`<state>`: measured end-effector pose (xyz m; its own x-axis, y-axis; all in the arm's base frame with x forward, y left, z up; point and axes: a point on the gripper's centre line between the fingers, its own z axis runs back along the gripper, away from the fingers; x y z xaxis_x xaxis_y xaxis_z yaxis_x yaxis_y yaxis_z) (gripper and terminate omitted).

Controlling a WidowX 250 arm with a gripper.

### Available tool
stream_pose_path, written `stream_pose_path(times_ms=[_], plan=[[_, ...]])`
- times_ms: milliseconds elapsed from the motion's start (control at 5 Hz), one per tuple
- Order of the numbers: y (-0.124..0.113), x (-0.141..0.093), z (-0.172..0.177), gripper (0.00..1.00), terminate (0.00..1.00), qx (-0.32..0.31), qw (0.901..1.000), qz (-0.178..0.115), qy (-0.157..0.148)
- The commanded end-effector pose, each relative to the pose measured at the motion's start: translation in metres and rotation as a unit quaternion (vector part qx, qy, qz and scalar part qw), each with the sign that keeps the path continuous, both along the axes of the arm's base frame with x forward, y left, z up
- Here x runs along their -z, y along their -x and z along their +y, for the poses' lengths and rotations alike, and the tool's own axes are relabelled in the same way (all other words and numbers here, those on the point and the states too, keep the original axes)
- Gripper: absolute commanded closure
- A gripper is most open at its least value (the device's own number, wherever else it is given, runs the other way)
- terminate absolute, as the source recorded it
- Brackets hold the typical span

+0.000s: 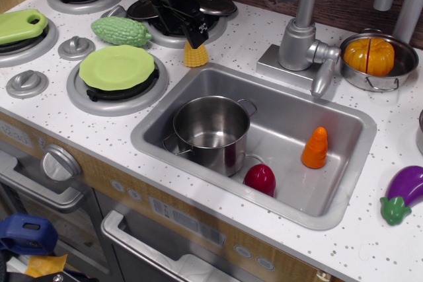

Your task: Put corn in pot which is in sink

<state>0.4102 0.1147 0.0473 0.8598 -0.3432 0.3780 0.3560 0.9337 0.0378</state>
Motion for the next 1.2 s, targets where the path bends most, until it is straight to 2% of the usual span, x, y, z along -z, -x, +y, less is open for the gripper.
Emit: stream_pose_path(times_ms=[0,800,1000], plan=[[0.0,0.0,0.0,0.0,0.0,0.0,1.0,0.0,0.0],[-0.019,0.013,0.002,0.0,0.0,0.03,0.9987,-0.027,0.031],[-0.019,0.013,-0.001,1.0,0.0,0.024,0.999,-0.027,0.027]])
